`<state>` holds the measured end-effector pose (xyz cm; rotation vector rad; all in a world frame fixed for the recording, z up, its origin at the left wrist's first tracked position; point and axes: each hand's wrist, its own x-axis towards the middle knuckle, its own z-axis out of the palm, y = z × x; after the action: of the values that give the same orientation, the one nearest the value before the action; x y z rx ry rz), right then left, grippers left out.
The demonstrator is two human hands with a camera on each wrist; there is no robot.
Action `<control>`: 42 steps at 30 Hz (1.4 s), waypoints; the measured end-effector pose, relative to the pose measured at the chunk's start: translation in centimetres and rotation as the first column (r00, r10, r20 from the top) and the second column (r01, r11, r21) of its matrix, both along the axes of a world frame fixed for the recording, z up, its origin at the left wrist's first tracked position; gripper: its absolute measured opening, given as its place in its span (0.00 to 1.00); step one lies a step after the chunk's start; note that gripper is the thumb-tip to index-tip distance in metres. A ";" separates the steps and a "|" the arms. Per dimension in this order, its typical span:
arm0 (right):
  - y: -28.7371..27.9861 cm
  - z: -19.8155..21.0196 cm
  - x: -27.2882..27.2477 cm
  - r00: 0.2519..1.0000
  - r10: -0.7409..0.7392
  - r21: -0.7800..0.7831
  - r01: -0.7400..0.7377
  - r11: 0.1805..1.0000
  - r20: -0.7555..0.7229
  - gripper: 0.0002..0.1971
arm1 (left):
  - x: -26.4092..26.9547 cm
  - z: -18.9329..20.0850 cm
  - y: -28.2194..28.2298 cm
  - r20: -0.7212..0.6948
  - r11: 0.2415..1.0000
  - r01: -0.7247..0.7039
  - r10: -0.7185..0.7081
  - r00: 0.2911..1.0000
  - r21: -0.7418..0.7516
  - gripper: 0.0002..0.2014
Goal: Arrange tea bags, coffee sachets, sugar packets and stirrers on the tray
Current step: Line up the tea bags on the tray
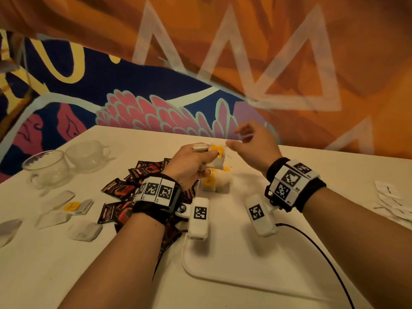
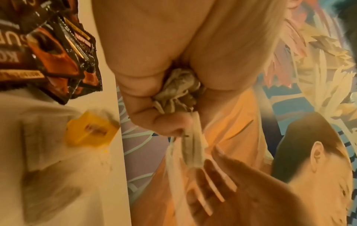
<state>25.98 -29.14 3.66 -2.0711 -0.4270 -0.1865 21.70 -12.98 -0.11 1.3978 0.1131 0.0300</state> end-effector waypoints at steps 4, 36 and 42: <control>0.6 -0.5 -1.2 0.998 0.026 -0.007 -0.027 1.000 -0.057 0.12 | 0.0 -0.2 0.3 -0.050 0.997 -0.065 0.062 0.997 -0.049 0.04; 3.2 -4.7 -1.3 0.911 0.098 -0.344 -0.248 0.905 -0.400 0.10 | -1.5 0.9 2.8 0.064 0.981 -0.077 0.067 0.996 0.179 0.05; 4.7 -5.5 -1.0 0.965 0.023 -0.547 -0.167 0.821 -0.261 0.13 | -1.5 1.0 3.8 0.036 0.986 -0.079 0.074 0.997 0.150 0.04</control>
<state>24.97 -24.45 -1.88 -2.6079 -0.4726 0.2956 20.19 -9.14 0.87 1.5439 0.1414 0.1259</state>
